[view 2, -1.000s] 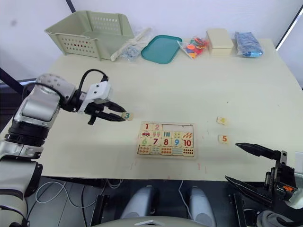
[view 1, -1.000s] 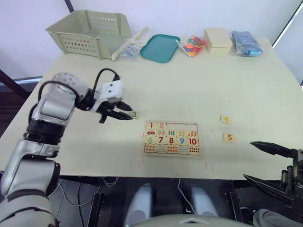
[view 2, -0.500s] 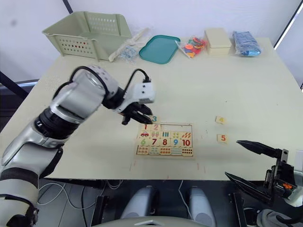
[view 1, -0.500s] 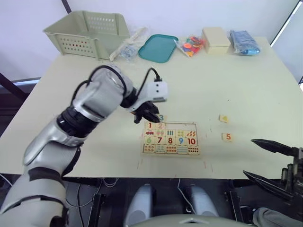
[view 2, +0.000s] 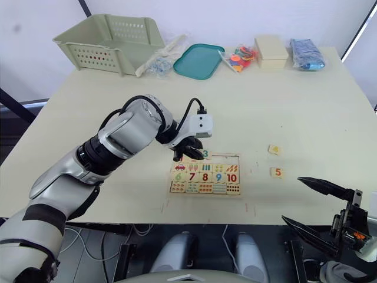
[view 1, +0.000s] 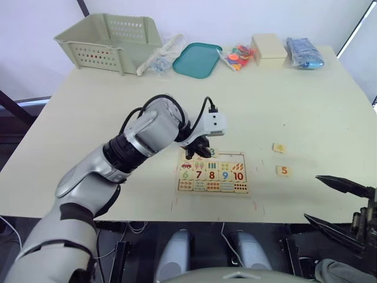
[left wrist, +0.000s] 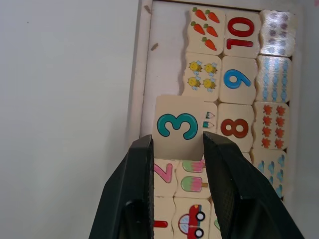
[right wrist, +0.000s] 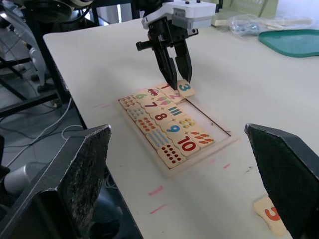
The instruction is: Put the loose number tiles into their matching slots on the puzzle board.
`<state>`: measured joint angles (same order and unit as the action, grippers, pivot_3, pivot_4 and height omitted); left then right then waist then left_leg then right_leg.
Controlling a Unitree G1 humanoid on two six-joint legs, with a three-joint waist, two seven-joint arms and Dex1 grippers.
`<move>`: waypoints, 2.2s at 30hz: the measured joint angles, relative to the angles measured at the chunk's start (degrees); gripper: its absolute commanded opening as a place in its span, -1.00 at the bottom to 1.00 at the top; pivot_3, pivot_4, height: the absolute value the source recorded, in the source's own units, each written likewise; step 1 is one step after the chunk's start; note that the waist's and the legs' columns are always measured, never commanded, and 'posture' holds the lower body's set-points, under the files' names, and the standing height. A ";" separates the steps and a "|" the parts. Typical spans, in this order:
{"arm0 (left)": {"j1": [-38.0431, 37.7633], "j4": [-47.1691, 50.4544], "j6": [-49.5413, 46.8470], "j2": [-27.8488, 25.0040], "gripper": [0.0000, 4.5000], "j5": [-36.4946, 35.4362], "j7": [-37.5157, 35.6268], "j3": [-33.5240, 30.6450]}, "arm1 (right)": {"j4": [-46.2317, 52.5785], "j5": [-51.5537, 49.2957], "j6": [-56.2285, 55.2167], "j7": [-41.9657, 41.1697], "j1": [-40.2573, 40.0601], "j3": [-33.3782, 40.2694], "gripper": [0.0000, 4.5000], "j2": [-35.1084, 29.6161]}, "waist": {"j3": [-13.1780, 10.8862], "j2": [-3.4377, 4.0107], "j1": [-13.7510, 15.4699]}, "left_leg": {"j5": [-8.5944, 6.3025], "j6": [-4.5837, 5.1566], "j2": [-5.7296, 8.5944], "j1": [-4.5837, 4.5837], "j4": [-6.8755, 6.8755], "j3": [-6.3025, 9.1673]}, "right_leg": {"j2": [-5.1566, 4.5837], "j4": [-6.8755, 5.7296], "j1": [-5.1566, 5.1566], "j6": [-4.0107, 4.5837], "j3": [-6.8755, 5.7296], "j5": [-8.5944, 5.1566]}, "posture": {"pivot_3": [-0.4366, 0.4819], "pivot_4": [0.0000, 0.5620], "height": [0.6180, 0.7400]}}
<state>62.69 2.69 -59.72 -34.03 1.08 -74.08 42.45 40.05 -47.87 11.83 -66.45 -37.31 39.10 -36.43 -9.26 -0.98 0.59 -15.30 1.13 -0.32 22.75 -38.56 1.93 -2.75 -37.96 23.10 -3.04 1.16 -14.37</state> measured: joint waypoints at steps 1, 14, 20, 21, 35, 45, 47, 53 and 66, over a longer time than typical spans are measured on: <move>0.00 -0.41 -0.04 0.71 -0.57 0.01 0.69 0.55 | 0.03 0.35 -0.32 0.42 0.15 -0.41 1.00 0.38 | 0.00 0.00 0.07 | 0.00 0.00 0.00 0.01 0.00 0.00 | -0.01 0.00 0.00 0.00 0.00 0.00 | -0.05 -0.47 1.00; 0.00 -2.25 -0.02 2.28 -0.57 0.43 3.56 1.44 | 0.38 1.68 -1.28 1.76 0.16 -2.44 1.00 0.98 | 0.00 0.01 0.08 | 0.00 0.00 0.01 0.01 0.00 0.00 | -0.01 0.00 0.00 0.00 0.00 0.00 | -0.05 -0.47 1.00; -0.01 -2.45 -0.01 2.52 -0.57 0.45 4.46 2.13 | 0.73 1.91 -1.30 1.87 -0.09 -2.54 1.00 1.20 | 0.00 0.01 0.08 | 0.00 0.00 0.01 0.01 0.00 0.00 | -0.01 0.00 0.00 0.00 0.00 0.00 | -0.05 -0.47 1.00; -0.01 -2.68 -0.01 2.57 -0.57 0.45 4.53 2.28 | 0.86 1.93 -1.31 1.89 -0.14 -2.54 1.00 1.24 | 0.00 0.01 0.08 | 0.00 0.00 0.01 0.01 0.00 0.00 | -0.01 0.00 0.00 0.00 0.00 0.00 | -0.05 -0.47 1.00; -0.32 -3.86 0.32 3.16 -0.57 0.54 5.82 2.68 | 1.30 1.95 -1.31 1.97 -0.46 -2.54 1.00 1.33 | 0.00 0.01 0.08 | 0.00 0.00 0.01 0.01 0.00 0.00 | -0.01 0.00 0.00 0.00 0.00 0.00 | -0.05 -0.47 1.00; -1.03 -3.86 0.58 3.60 -0.57 0.93 6.37 2.73 | 1.30 1.93 -1.31 2.00 -0.48 -2.53 1.00 1.30 | 0.00 0.01 0.09 | 0.00 0.00 0.01 0.01 0.00 0.00 | -0.01 0.01 0.00 0.00 0.00 0.00 | -0.05 -0.47 1.00; -1.03 -3.87 0.59 3.83 -0.57 0.93 6.40 2.73 | 1.30 1.93 -1.31 2.00 -0.49 -2.53 1.00 1.30 | 0.00 0.01 0.09 | 0.00 0.00 0.01 0.01 0.00 0.00 | -0.01 0.01 0.00 0.00 0.00 0.00 | -0.05 -0.47 1.00; -1.05 -3.87 0.58 4.15 -0.57 0.93 6.40 2.74 | 1.63 1.89 -1.31 2.00 -1.14 -2.49 1.00 1.30 | 0.00 0.01 0.09 | 0.00 0.00 0.01 0.01 0.00 0.00 | -0.01 0.00 0.00 0.00 0.00 0.00 | -0.05 -0.47 1.00; -1.67 -3.84 0.56 4.07 -0.57 0.99 6.66 3.09 | 1.69 1.80 -1.31 2.26 -1.22 -2.47 1.00 1.30 | 0.00 0.01 0.09 | 0.00 0.00 0.01 0.01 0.00 0.01 | -0.01 0.00 0.00 0.00 0.00 0.00 | -0.05 -0.47 1.00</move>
<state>61.01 -1.15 -59.16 -29.96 2.06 -67.42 45.54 41.74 -46.06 10.52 -64.19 -38.53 36.63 -35.13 -9.26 -0.97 0.67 -15.30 1.13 -0.31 22.76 -38.56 1.93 -2.76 -37.96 23.10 -3.04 1.16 -14.37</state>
